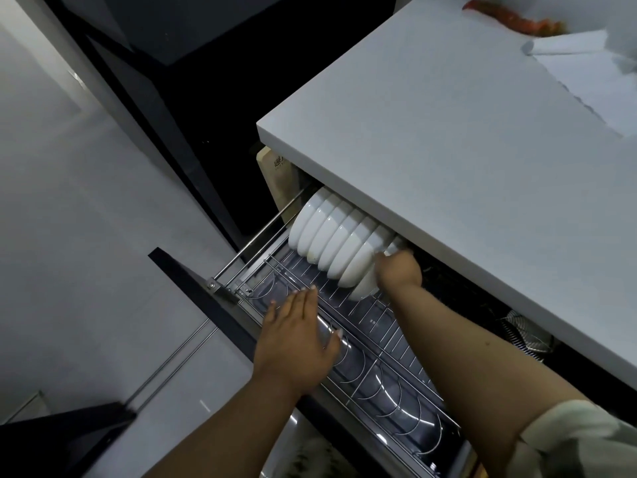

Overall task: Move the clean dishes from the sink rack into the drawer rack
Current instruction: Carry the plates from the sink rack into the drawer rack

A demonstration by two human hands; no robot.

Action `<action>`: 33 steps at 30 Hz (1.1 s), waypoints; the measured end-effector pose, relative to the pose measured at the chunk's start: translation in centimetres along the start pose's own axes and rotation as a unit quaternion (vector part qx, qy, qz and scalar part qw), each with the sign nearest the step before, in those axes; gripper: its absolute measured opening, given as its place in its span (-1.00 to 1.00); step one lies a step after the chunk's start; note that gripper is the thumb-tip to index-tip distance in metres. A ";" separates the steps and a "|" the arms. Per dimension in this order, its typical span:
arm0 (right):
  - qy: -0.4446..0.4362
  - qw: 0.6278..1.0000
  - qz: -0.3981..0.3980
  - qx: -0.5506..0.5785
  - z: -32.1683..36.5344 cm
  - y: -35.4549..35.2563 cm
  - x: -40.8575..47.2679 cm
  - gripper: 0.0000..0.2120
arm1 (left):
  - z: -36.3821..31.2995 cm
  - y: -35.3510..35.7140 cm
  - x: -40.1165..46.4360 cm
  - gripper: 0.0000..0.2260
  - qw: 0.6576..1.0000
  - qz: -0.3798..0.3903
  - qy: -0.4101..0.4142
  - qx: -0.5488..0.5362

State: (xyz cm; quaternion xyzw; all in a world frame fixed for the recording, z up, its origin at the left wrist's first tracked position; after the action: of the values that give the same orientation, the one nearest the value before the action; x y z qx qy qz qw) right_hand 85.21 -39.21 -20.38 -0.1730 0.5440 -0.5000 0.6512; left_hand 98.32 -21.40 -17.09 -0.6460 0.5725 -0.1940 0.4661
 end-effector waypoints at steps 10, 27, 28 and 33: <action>-0.033 0.996 0.059 -0.057 1.1 1.1 3.2 -0.47 | 0.0 -0.1 -0.2 -0.31 1.000 -0.010 0.004 -0.013; -0.031 0.989 0.041 0.141 -5.9 0.5 -5.3 -0.72 | -1.3 -1.5 -1.0 -0.40 0.998 -0.013 -0.018 -0.061; -0.035 0.986 0.041 0.160 -6.4 0.4 -6.1 -0.74 | -1.5 -1.6 -1.3 -0.41 0.996 -0.016 -0.025 -0.087; -0.038 0.965 0.047 0.256 -8.9 -1.4 -10.2 -0.60 | -4.9 -1.8 -4.2 -0.46 0.967 -0.039 -0.042 -0.248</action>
State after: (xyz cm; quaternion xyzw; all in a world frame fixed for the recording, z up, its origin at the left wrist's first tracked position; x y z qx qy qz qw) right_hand 77.66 -28.42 -16.95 0.0062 0.3804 -0.5842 0.7169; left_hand 94.34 -19.60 -12.04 -0.7707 0.5571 -0.0371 0.3071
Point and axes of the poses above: each hand's wrist, its own x-axis towards the middle knuckle, its own y-axis out of the palm, z = x × y, the point moved 6 cm from there along x, towards the middle knuckle, and after that the axes turned 15 degrees about -x, right-handed, at the moved point
